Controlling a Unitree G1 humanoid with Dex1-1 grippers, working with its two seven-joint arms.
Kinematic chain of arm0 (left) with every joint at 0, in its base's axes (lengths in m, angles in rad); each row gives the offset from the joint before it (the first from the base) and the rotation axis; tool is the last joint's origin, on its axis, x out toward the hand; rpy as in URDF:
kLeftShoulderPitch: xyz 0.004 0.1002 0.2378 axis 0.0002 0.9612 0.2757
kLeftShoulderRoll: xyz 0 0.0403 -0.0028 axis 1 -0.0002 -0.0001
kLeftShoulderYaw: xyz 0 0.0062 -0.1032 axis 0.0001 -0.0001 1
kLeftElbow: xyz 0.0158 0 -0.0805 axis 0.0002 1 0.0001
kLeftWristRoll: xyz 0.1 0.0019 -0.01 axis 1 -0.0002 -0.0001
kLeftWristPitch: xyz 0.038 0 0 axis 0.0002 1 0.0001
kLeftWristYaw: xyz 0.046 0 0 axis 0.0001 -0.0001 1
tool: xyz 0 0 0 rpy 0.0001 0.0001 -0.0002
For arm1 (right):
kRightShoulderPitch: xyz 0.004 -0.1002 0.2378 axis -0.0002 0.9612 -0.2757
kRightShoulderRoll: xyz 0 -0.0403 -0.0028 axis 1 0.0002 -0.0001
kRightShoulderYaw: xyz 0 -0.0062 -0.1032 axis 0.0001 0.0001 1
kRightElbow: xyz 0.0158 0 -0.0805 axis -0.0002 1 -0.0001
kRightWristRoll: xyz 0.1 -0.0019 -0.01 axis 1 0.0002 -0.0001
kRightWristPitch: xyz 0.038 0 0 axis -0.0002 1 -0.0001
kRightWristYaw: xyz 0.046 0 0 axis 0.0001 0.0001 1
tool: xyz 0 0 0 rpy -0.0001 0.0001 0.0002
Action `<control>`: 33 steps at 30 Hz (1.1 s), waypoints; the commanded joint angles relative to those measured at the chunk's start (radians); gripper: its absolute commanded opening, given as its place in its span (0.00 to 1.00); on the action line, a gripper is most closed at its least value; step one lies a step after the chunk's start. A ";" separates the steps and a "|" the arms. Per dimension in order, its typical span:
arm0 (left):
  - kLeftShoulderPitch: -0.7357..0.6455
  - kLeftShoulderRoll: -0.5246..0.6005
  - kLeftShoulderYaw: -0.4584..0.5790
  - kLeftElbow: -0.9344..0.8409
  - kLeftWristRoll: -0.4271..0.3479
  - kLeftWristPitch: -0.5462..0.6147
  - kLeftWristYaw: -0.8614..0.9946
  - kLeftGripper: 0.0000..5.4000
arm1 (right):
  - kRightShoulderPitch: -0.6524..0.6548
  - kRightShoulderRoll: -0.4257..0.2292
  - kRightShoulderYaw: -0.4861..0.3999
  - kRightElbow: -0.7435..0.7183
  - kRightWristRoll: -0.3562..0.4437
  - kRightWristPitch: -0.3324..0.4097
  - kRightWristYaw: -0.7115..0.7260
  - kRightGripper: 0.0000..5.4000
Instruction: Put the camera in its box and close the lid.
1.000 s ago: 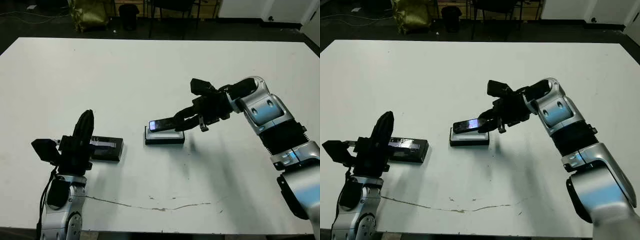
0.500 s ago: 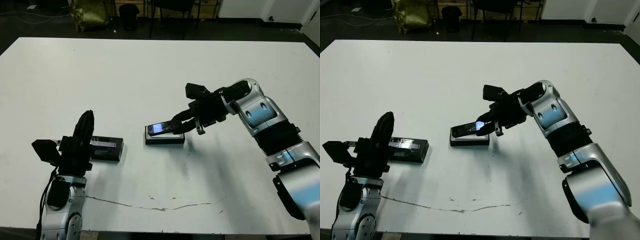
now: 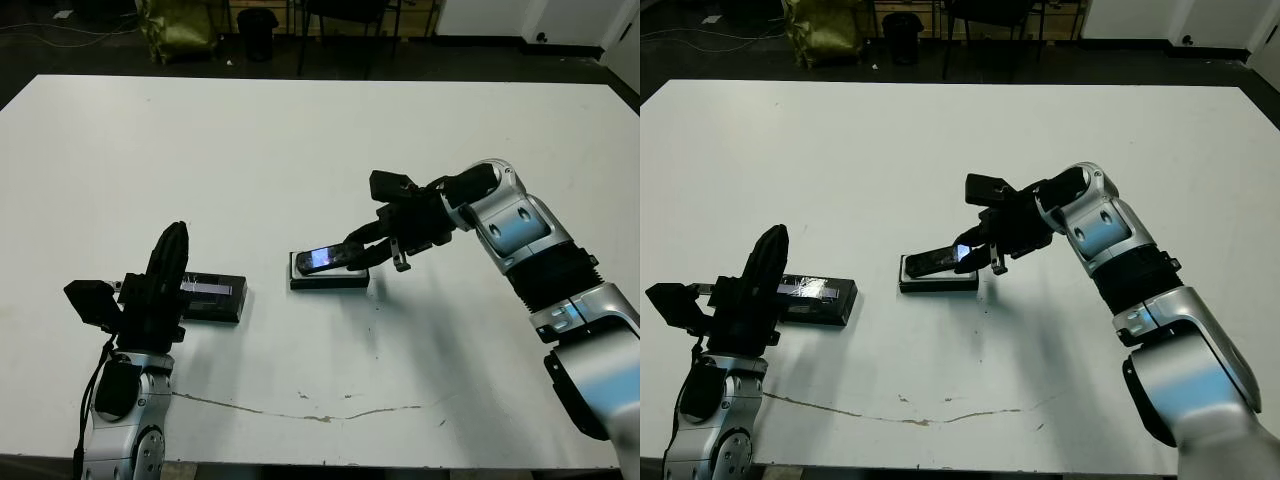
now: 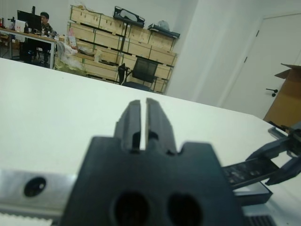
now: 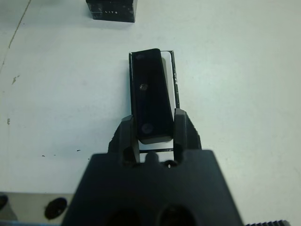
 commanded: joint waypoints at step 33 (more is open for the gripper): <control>0.015 -0.003 -0.002 0.012 0.003 0.007 0.005 0.00 | 0.011 0.017 0.000 0.013 -0.026 0.037 -0.006 0.07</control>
